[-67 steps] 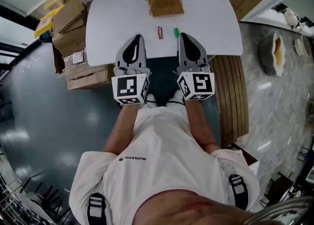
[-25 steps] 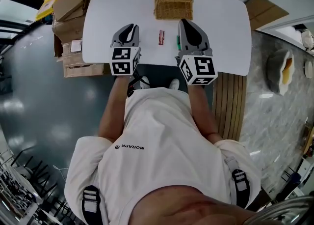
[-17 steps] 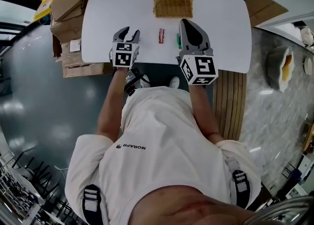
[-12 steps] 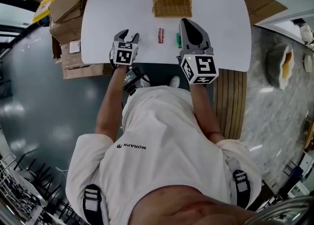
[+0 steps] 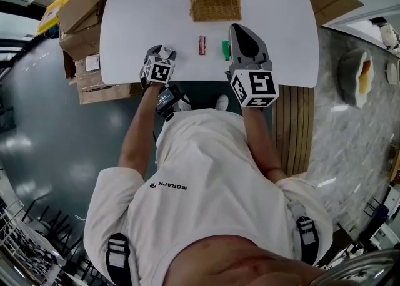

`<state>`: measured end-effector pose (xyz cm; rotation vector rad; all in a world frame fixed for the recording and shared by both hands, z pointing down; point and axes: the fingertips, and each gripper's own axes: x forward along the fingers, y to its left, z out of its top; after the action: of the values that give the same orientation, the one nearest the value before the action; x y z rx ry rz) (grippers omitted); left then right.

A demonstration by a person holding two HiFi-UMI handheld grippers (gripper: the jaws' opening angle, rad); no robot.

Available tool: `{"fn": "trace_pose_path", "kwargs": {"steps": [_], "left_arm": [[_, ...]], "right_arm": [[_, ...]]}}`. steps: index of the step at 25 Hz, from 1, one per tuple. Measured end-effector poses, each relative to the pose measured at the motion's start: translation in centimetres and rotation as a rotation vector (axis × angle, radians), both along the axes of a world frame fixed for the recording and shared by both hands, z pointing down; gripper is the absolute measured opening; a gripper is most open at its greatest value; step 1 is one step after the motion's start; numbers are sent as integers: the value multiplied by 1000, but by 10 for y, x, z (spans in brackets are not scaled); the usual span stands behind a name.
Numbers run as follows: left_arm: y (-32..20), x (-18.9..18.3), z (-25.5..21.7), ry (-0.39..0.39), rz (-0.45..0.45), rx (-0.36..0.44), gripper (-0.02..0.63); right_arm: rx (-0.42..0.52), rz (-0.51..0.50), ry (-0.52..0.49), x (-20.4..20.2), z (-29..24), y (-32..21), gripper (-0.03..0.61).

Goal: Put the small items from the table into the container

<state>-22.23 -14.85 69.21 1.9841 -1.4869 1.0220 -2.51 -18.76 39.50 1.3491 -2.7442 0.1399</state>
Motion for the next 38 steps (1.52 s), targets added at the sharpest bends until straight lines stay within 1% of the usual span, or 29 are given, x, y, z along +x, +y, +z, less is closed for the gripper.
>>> {"fn": "trace_pose_path", "kwargs": {"steps": [2,9,12,17,20,21,23,24,30,34,38], "left_arm": [[0,-3,13,5,-3,-25,238],[0,-8,40,20,-17,-74,244],[-2,-11,50,11,-20,-83,245],[-4,-10,56,88,-78,-87,244],[-6,-10,58,97,-95,-91,244],[-6,-11,59,98,-99,-92,241],[-6,-9,60,105,-101,-91,190],[-6,-8,61,111,-100,-89,166],[-5,-8,56,120,-93,-74,160],[-11,-1,39,127,-81,-49,160],[-20,11,16,151,-58,-14,160]], "right_arm": [[-2,7,4,1,2,0,5],[-6,18,18,4,6,-1,5],[-7,20,23,3,6,-1,5],[-8,12,33,1,7,2,5],[-5,12,39,0,6,4,5],[-4,14,40,1,6,3,5],[-5,20,41,3,7,3,5],[-5,24,41,4,7,3,5],[-2,41,39,9,8,5,5],[2,51,36,14,6,6,5],[11,49,37,17,2,7,5]]}}
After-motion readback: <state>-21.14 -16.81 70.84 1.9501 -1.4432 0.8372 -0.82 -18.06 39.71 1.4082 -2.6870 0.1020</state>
